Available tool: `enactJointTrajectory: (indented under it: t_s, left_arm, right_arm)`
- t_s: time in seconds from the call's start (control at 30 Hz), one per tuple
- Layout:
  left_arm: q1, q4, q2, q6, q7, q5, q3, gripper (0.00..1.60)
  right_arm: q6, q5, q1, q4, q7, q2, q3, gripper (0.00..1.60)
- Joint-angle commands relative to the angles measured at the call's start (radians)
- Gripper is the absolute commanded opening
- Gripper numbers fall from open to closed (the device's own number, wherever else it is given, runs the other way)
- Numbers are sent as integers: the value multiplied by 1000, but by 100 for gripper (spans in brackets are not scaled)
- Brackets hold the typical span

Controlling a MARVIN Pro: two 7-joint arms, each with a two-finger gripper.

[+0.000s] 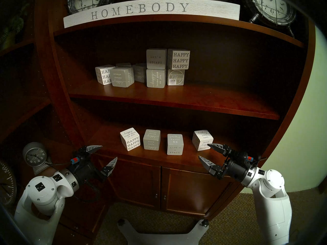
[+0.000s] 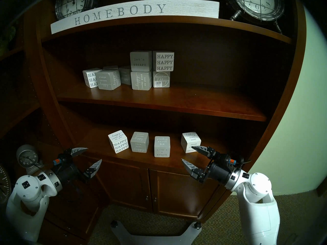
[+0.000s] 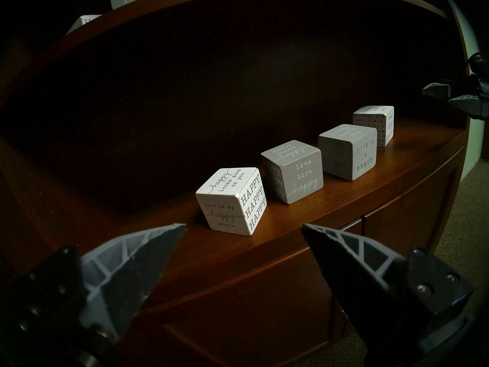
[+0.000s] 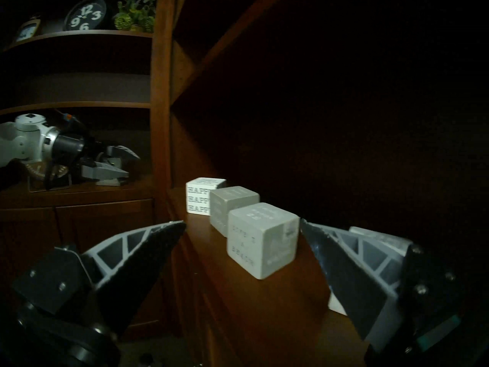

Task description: Stack four cubes vertically into two groups

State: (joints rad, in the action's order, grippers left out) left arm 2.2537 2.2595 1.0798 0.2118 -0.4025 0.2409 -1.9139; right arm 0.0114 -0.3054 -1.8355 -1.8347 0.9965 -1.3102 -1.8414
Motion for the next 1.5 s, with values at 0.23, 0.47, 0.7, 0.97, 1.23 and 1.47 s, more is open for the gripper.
enactJointTrajectory:
  t_s: [0.23, 0.47, 0.7, 0.97, 1.23, 1.47]
  left_arm:
    - [-2, 12, -1, -2, -1, 0, 0, 160]
    - [-2, 12, -1, -2, 0, 0, 0, 160]
    - [-1, 13, -1, -2, 0, 0, 0, 160]
    - [-1, 13, -2, -2, 0, 0, 0, 160]
    - [-1, 13, -2, -1, 0, 0, 0, 160]
    - [-1, 13, -2, -1, 0, 0, 0, 160]
  right_arm:
    - [-27, 79, 42, -50, -242, -187, 0, 160]
    - [-3, 187, 64, -65, -386, -278, -16, 160]
    - [39, 223, 131, -25, -477, -273, 5, 160]
    - [102, 232, 198, 18, -485, -261, 37, 160]
    - [126, 262, 233, 58, -499, -258, 58, 160]
    - [144, 287, 259, 97, -509, -257, 78, 160]
